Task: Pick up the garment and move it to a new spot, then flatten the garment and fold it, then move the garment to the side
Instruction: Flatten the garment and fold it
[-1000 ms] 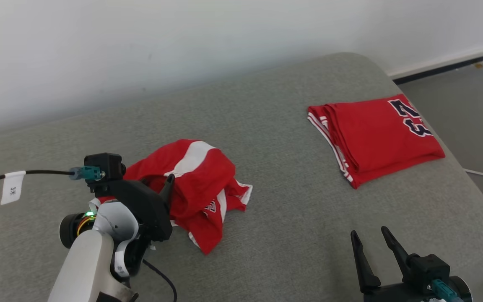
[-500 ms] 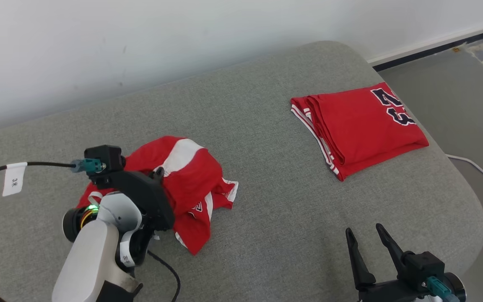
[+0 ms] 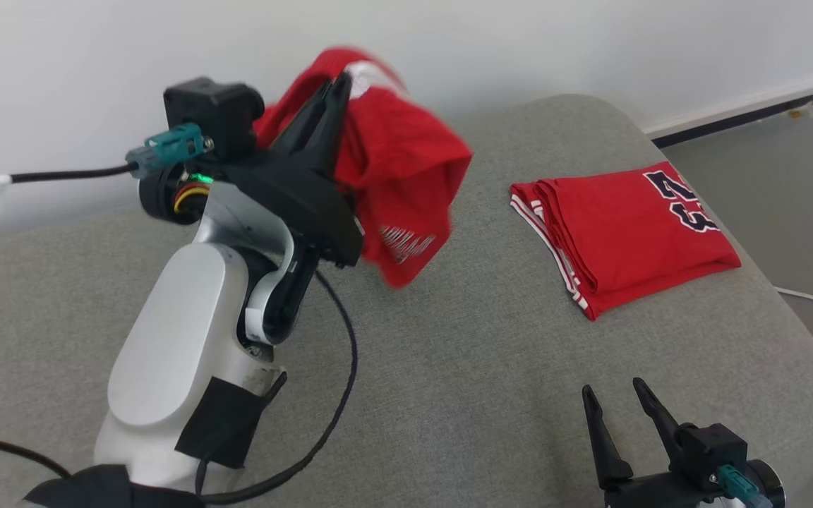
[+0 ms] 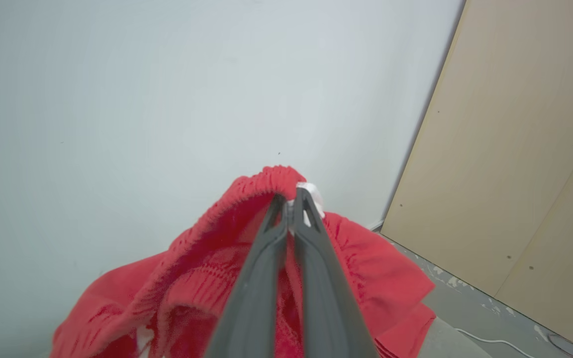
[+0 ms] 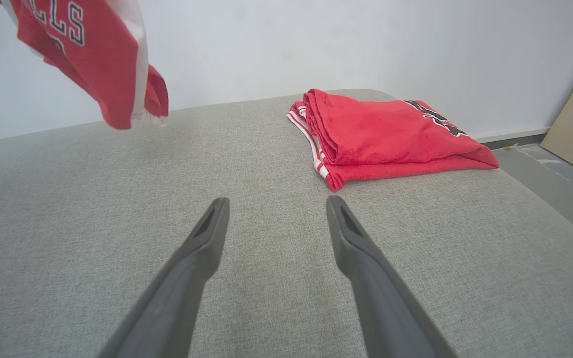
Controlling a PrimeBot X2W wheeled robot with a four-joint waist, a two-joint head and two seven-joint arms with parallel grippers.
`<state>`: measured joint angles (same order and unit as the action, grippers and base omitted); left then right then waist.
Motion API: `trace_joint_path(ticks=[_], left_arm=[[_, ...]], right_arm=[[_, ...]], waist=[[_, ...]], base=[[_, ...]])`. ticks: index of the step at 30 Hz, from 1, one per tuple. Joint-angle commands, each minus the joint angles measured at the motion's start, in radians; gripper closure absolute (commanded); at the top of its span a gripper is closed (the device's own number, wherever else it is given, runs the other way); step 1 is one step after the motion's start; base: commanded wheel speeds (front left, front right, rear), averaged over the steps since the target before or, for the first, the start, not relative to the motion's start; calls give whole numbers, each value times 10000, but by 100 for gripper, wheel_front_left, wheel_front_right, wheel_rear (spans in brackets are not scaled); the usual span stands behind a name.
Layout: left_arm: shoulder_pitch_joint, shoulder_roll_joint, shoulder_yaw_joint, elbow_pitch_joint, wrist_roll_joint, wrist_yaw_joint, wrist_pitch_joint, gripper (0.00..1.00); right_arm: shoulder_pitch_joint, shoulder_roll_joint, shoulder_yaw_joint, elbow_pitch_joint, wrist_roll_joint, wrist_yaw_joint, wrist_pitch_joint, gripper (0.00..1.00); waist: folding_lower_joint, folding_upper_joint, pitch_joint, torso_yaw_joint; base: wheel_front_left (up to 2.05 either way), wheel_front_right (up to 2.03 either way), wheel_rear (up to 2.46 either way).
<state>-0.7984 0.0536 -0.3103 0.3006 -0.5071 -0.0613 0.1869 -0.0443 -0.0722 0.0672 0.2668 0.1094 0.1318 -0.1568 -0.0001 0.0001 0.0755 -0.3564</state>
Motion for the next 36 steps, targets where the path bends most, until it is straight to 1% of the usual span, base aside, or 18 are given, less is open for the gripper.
trace_joint_path(ticks=[1, 4, 6, 11, 15, 18, 22, 28, 29, 30, 31, 36], left_arm=[[-74, -31, -86, -171, -328, 82, -121, 100], [79, -25, -489, -639, -850, 320, -64, 100], [582, 22, -643, -765, -851, 531, 171, 100], [2587, 754, -691, -759, -821, 945, 525, 100], [4093, 1251, -711, -541, -1013, 1022, 676, 100], [4751, 1478, -717, -414, -1059, 1028, 642, 100], [5218, 1676, -664, -375, -1148, 1001, 614, 100], [5696, 1958, -564, -476, -1390, 1001, 827, 100], [5751, 1977, -557, -507, -1429, 991, 822, 96], [5795, 1997, -540, -534, -1444, 1004, 820, 51], [5846, 2028, -521, -576, -1434, 1035, 832, 0], [6119, 2189, -565, -811, -1532, 970, 999, 0]], right_arm=[[-2, -35, -17, -34, -15, -19, 32, 0], [149, -53, -84, -95, -10, -19, 46, 0], [247, -65, -94, -119, -22, -19, 87, 0], [287, -86, -104, -265, -22, -19, 186, 0], [246, -140, -100, -343, -2, -19, 205, 0], [174, -182, -19, -421, -6, -19, 271, 0], [102, -257, 11, -492, 12, -19, 385, 0], [97, -364, 53, -643, 10, -19, 551, 0], [107, -389, 52, -663, 25, -19, 569, 0], [114, -407, 51, -691, 34, -19, 586, 0], [118, -420, 45, -717, 39, -19, 620, 0], [106, -524, 30, -799, 62, -19, 702, 0]], waist=[[1, -1, -116, 119], [1, -1, -211, 329], [1, -1, -238, 538], [1, -1, -258, 1132], [1, -1, -182, 1638], [1, -1, -143, 1971], [1, -1, -151, 2245], [1, -1, -155, 2417], [1, -1, -158, 2432], [1, -1, -158, 2447], [1, -1, -159, 2458], [1, -1, -174, 2486]], base=[[0, 0, 0], [0, 0, 0], [0, 0, 0], [0, 0, 0], [0, 0, 0], [0, 0, 0], [0, 0, 0], [0, 0, 0], [0, 0, 0], [0, 0, 0], [0, 0, 0], [0, 0, 0]])
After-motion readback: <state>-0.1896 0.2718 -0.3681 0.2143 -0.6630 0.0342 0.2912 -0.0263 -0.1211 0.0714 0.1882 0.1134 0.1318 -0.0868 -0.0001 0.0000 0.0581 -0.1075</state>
